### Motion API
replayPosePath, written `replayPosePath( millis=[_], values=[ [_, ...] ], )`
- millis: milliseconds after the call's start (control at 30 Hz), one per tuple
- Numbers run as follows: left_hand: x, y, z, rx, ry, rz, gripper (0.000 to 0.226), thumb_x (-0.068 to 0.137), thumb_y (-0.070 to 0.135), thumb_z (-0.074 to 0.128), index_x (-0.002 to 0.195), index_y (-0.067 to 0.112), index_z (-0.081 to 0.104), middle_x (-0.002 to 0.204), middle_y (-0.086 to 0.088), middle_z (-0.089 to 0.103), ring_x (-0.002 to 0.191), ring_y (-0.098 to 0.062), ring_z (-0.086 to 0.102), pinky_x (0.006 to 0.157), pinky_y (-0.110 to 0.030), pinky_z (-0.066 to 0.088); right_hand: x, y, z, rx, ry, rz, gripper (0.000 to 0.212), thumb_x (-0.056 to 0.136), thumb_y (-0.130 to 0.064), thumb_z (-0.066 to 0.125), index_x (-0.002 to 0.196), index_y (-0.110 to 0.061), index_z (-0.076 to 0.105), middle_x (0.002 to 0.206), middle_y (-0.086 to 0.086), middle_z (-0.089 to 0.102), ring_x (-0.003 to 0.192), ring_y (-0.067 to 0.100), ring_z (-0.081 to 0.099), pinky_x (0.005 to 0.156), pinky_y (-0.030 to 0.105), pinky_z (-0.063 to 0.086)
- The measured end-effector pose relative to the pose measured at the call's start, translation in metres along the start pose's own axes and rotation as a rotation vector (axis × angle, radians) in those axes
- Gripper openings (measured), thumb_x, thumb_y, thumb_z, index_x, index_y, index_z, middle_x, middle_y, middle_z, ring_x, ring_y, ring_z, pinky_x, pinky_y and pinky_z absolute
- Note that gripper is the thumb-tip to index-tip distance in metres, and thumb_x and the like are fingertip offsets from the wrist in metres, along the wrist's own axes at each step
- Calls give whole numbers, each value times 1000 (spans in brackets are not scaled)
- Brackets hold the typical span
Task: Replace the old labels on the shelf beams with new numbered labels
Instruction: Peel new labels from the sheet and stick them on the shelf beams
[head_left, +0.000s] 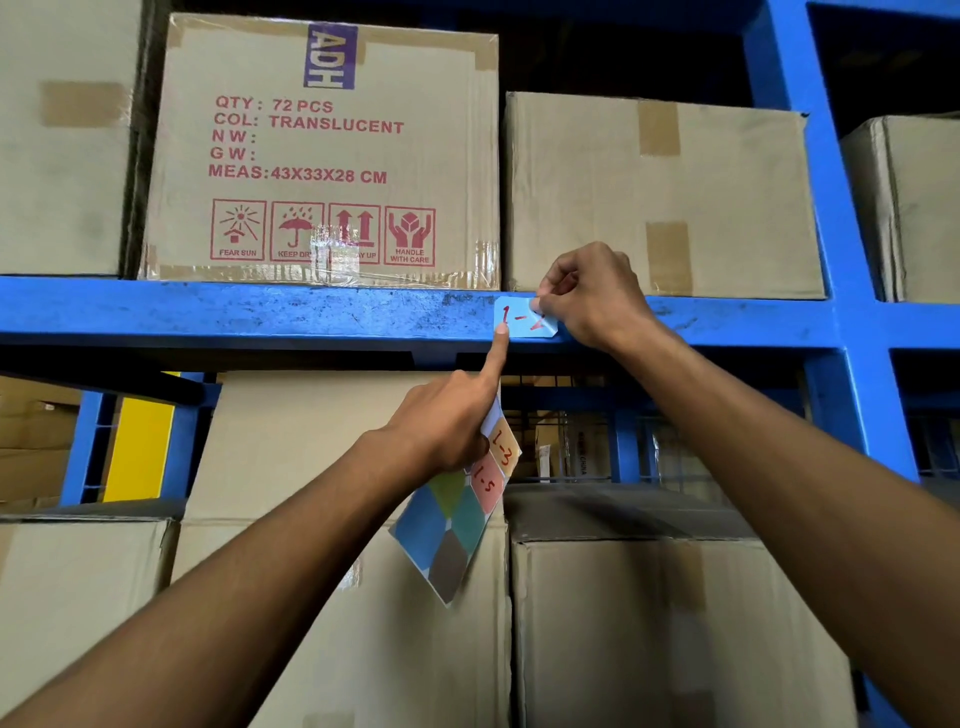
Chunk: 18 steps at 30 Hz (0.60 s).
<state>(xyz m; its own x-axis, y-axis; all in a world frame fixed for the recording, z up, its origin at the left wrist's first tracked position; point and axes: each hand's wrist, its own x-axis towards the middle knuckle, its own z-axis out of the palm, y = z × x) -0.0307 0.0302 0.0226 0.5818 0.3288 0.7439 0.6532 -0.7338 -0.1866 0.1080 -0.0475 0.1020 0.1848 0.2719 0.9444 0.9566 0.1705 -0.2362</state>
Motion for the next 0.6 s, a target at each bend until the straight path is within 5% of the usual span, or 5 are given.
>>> replayPosePath(
  millis=[100,433,600],
  values=[
    [-1,0,-1,-4,0,5,111,81,11,64,143,22,-28,101,-15,64,80,-28,63,38,-22,26,2,3,0,15,-9,-8,8,76,-17,76,73,-17,69,86,5,73,86,17,65,74,42,57],
    [1,-3,2,8,-16,18,112,81,10,64,143,22,-28,99,-15,63,49,-12,34,36,-25,26,2,16,3,79,4,-70,7,75,-21,77,75,-18,71,86,2,72,87,14,65,75,45,57],
    [1,-6,2,2,-27,16,111,80,9,63,144,23,-28,98,-16,63,49,-13,34,38,-24,25,0,24,6,159,141,20,33,75,-18,76,105,-13,64,89,1,63,86,12,57,74,28,49]
  ],
)
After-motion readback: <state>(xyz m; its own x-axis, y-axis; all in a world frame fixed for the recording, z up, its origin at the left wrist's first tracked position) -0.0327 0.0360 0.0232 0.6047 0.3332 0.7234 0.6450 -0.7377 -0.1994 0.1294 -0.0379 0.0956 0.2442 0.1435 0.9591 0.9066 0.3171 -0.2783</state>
